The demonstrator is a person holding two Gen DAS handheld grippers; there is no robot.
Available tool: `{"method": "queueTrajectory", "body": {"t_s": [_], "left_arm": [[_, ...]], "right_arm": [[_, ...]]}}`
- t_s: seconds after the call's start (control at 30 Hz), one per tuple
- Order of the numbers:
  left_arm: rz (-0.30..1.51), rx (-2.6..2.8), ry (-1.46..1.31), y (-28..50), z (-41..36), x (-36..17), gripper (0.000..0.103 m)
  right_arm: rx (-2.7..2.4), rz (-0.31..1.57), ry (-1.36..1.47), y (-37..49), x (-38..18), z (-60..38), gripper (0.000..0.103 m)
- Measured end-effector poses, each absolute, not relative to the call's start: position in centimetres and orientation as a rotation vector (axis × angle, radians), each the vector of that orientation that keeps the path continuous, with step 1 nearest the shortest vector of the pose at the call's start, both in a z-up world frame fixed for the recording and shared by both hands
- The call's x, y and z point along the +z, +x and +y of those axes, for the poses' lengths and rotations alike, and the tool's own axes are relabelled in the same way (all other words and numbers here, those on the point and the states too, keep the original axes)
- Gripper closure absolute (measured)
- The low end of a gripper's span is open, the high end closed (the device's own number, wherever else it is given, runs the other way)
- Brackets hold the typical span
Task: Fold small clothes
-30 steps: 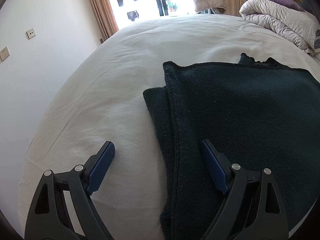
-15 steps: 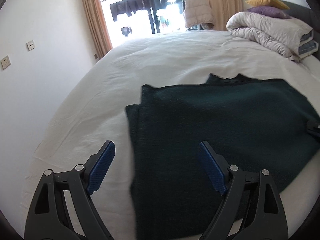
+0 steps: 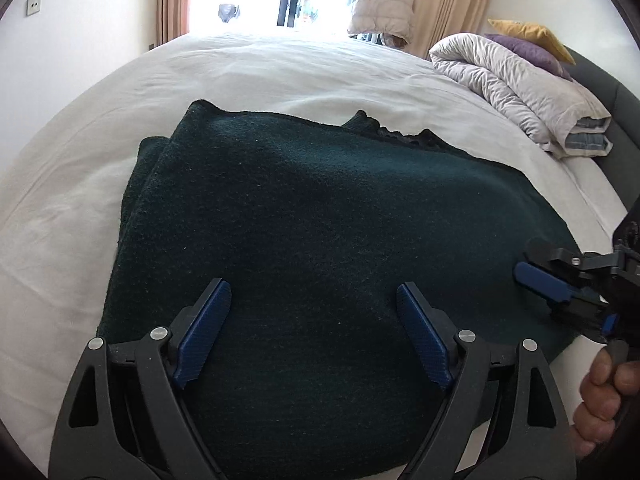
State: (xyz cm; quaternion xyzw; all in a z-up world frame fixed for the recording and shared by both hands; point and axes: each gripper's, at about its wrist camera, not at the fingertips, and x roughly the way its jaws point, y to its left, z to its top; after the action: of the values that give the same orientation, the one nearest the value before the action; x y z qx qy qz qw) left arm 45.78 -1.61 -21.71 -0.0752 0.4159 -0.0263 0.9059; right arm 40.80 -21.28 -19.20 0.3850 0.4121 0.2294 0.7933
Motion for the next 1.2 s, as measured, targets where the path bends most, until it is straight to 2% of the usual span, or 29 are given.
{"method": "queueTrajectory", "body": {"t_s": [0.07, 0.13, 0.3, 0.4, 0.43, 0.47, 0.5, 0.53, 0.57, 0.67, 0.8, 0.9, 0.97, 1.1, 1.13, 1.2], "left_arm": [[0.852, -0.043, -0.161, 46.0, -1.0, -22.0, 0.027], [0.843, -0.04, -0.144, 46.0, -0.7, -22.2, 0.028], [0.823, -0.041, -0.155, 45.4, 0.0, -22.3, 0.028], [0.823, -0.043, -0.154, 45.2, 0.0, -21.9, 0.029], [0.825, -0.035, -0.142, 45.1, -0.1, -21.3, 0.03], [0.82, -0.005, -0.127, 44.4, 0.4, -20.6, 0.03], [0.8, 0.022, -0.113, 44.3, 0.4, -19.7, 0.03], [0.764, 0.014, -0.113, 44.3, 0.3, -18.5, 0.03], [0.746, -0.002, -0.119, 44.6, 0.0, -17.6, 0.03], [0.771, -0.082, -0.133, 48.7, -1.5, -16.8, 0.03], [0.846, -0.085, -0.15, 55.1, -1.9, -18.3, 0.03], [0.912, -0.049, -0.174, 57.1, -0.4, -21.1, 0.03], [0.879, -0.089, -0.211, 56.8, 1.0, -22.7, 0.03], [0.854, -0.084, -0.19, 56.6, 1.6, -22.9, 0.037], [0.848, -0.083, -0.2, 56.5, 1.7, -23.0, 0.039], [0.836, -0.08, -0.227, 55.8, 1.9, -23.0, 0.041]], "right_arm": [[0.46, 0.878, 0.883, 41.0, -20.1, -22.7, 0.086], [0.385, 0.869, 0.924, 41.0, -20.9, -25.5, 0.103], [0.159, 0.775, 1.009, 40.2, -22.1, -33.7, 0.103], [0.043, 0.747, 0.95, 39.1, -20.3, -36.1, 0.103], [0.022, 0.733, 0.917, 38.7, -19.4, -36.2, 0.097], [0.038, 0.713, 0.904, 38.6, -18.5, -35.9, 0.086], [0.09, 0.701, 0.893, 38.8, -17.7, -35.0, 0.081], [0.15, 0.709, 0.868, 39.5, -17.2, -33.6, 0.071], [0.211, 0.734, 0.837, 40.4, -16.6, -31.7, 0.066], [0.409, 0.804, 0.793, 43.4, -16.3, -25.7, 0.065], [0.538, 0.91, 0.735, 47.1, -17.2, -20.2, 0.065], [0.544, 0.932, 0.762, 49.4, -18.4, -20.3, 0.068], [0.498, 0.928, 0.813, 50.5, -19.1, -22.1, 0.084], [0.334, 0.888, 0.858, 51.5, -20.4, -27.0, 0.089], [0.304, 0.881, 0.881, 51.5, -20.9, -28.4, 0.1], [0.274, 0.857, 0.922, 51.3, -21.5, -30.5, 0.103]]}}
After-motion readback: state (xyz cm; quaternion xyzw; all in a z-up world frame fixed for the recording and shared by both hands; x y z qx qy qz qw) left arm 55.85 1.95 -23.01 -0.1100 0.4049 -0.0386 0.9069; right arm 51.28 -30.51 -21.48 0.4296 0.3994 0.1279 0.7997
